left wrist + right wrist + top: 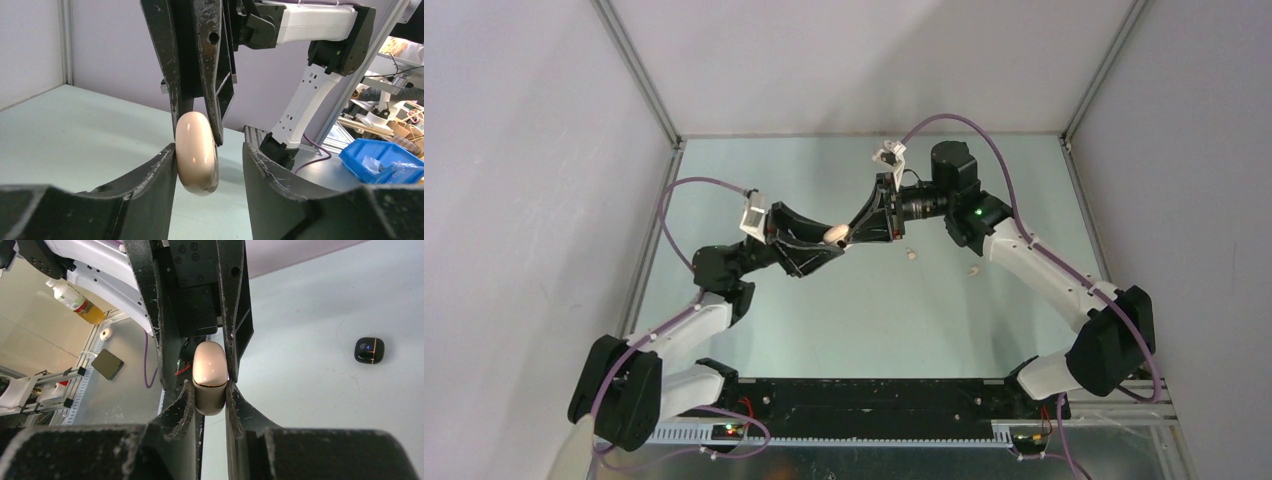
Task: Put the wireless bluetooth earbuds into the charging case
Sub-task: Pick up the charging case at the center of the board.
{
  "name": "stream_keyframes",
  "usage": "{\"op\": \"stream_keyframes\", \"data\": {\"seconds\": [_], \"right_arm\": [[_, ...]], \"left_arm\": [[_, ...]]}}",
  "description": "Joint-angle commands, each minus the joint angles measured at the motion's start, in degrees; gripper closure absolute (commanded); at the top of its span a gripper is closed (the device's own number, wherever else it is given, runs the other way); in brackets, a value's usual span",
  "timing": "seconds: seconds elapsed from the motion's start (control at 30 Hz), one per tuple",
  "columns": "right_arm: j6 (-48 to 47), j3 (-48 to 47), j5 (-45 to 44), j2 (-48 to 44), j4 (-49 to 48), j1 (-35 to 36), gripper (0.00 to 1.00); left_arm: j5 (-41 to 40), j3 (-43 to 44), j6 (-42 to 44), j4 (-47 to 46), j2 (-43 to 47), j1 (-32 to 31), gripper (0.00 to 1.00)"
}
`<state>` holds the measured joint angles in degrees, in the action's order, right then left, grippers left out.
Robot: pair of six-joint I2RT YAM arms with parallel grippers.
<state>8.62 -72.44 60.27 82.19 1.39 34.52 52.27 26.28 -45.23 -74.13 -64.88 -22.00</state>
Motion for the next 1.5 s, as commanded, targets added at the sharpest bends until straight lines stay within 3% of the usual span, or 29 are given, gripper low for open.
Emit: {"op": "stream_keyframes", "data": {"seconds": [0.0,0.13,0.23,0.33,0.4,0.57,0.8,0.97,1.07,1.17,1.27,1.47], "right_arm": [[4.2,1.2,-2.0,0.5,-5.3,-0.5,1.00],[6.2,1.4,-2.1,0.3,-6.9,-0.6,1.00],[8.1,2.0,-2.2,-0.1,-9.0,-1.0,1.00],[10.1,2.3,-1.7,-0.8,-11.0,-1.4,1.00],[10.2,2.3,-1.5,-1.3,-11.2,-1.7,1.00],[10.5,2.7,-0.7,-2.2,-12.0,-2.1,1.00],[9.6,2.9,-0.5,-1.6,-11.5,-1.0,1.00],[10.1,2.9,-1.2,-1.8,-12.0,-0.7,1.00],[10.0,2.9,-1.2,-2.1,-11.9,-0.9,1.00],[9.5,2.9,-1.1,-2.5,-11.5,-1.0,1.00],[9.4,2.9,-1.1,-2.4,-11.3,-1.0,1.00],[8.5,2.9,-1.2,-2.1,-10.7,-0.8,1.00]], "left_arm": [[0.0,2.8,0.0,-3.1,1.7,0.0,0.45],[0.3,3.2,0.3,-1.7,1.5,-0.1,0.45],[0.4,3.3,0.5,-0.7,1.4,-0.1,0.33],[0.2,3.4,1.5,0.6,1.3,-0.1,0.28],[0.2,3.7,2.6,2.4,1.3,-0.1,0.30],[-0.1,4.7,4.7,6.9,1.1,-0.1,0.49],[-0.3,5.3,5.3,8.5,1.3,0.0,0.56],[-0.3,5.1,5.6,8.8,1.3,-0.1,0.23],[-0.7,5.3,6.5,10.6,1.4,0.0,0.22],[-0.8,5.6,6.9,11.2,1.3,0.0,0.32],[-0.8,5.7,6.9,11.4,1.3,0.0,0.50],[-0.6,5.8,7.2,11.5,1.4,0.1,0.69]]}}
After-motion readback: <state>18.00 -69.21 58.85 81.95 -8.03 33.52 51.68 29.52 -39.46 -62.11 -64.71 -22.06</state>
